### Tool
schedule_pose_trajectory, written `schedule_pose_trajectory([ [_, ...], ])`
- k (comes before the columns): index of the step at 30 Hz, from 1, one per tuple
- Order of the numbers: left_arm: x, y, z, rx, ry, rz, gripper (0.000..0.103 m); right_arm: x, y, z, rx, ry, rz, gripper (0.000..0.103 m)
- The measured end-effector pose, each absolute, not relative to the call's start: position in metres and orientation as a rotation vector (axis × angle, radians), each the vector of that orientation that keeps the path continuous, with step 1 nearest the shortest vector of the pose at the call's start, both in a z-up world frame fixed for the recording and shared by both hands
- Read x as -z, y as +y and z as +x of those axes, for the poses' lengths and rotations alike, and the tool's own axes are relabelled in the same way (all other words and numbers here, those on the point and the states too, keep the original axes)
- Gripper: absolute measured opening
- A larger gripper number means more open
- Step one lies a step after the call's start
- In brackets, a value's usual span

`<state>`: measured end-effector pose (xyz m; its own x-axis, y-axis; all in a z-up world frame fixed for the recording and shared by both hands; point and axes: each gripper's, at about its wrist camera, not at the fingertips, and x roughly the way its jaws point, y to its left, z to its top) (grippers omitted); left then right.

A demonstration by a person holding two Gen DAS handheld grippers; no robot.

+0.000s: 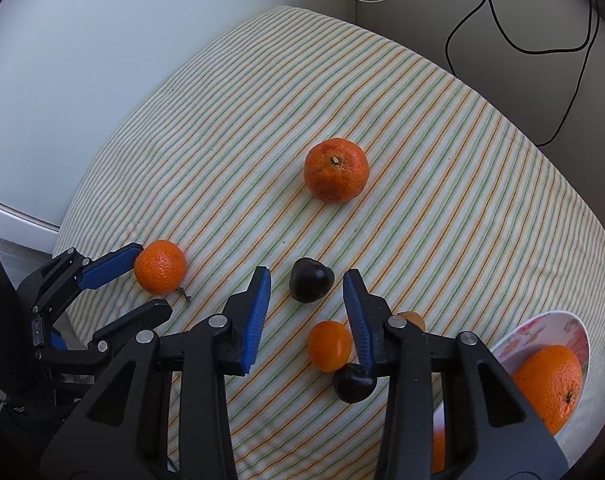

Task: Organize fruits
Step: 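Move the left tool to the tangerine while the right tool approaches the dark plum, then close the left tool on the tangerine while the right tool grasps the dark plum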

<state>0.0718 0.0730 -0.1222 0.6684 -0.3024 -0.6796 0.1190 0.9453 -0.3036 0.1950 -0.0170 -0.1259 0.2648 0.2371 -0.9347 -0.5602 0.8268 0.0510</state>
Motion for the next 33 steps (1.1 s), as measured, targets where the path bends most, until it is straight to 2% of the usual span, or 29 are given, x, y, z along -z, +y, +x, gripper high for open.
schedule_pose_trajectory([
  [7, 0.129, 0.073, 0.078, 0.231, 0.827, -0.237, 0.046, 0.134, -0.007, 0.202, -0.533, 1.199, -0.360, 0.039],
  [10, 0.129, 0.074, 0.079, 0.227, 0.829, -0.238, 0.040, 0.137, -0.007, 0.208, -0.524, 1.207, -0.356, 0.032],
  [15, 0.129, 0.074, 0.082, 0.225, 0.829, -0.233, 0.036, 0.140, -0.003, 0.212, -0.533, 1.216, -0.350, 0.030],
  [16, 0.128, 0.074, 0.082, 0.223, 0.828, -0.230, 0.036, 0.142, -0.002, 0.210, -0.539, 1.218, -0.347, 0.025],
  [23, 0.127, 0.074, 0.082, 0.221, 0.819, -0.233, 0.035, 0.140, 0.004, 0.206, -0.540, 1.204, -0.339, 0.024],
  [33, 0.111, 0.064, 0.068, 0.252, 0.784, -0.239, 0.035, 0.110, -0.027, 0.181, -0.600, 1.155, -0.232, 0.024],
])
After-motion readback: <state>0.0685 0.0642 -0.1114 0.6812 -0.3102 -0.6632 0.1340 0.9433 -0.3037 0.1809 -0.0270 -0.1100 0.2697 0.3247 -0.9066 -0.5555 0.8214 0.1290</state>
